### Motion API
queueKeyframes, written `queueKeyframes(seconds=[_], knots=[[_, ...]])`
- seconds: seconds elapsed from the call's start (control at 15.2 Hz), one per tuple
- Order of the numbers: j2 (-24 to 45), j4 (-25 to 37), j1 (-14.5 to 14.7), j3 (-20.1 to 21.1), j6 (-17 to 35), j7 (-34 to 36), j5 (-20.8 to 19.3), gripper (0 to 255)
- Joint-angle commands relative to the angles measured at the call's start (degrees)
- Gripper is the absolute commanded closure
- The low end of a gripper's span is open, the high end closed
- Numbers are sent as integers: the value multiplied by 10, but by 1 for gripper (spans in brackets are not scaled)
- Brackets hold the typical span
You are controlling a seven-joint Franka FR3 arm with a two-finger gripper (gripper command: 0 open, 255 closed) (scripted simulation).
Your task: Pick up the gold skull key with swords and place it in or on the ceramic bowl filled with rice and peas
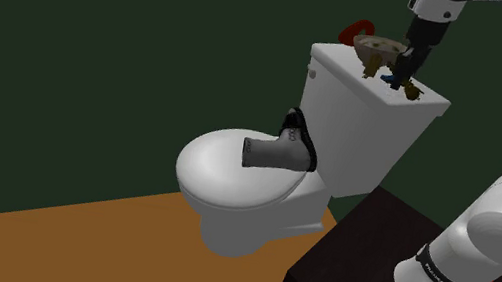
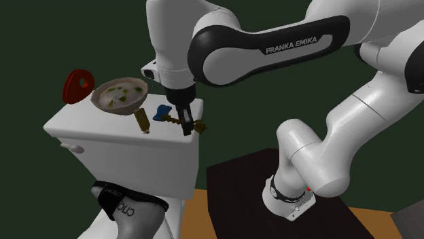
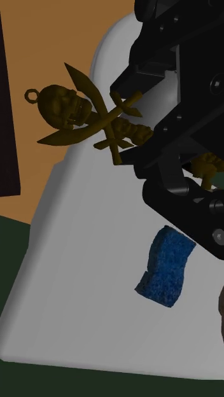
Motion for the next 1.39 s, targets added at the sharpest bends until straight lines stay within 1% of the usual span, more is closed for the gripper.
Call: queueKeyframes(seconds=[0.0,1.32], knots=[[-1,15,1,2,-16,-1,2,255],[39,200,10,15,-162,-12,18,255]])
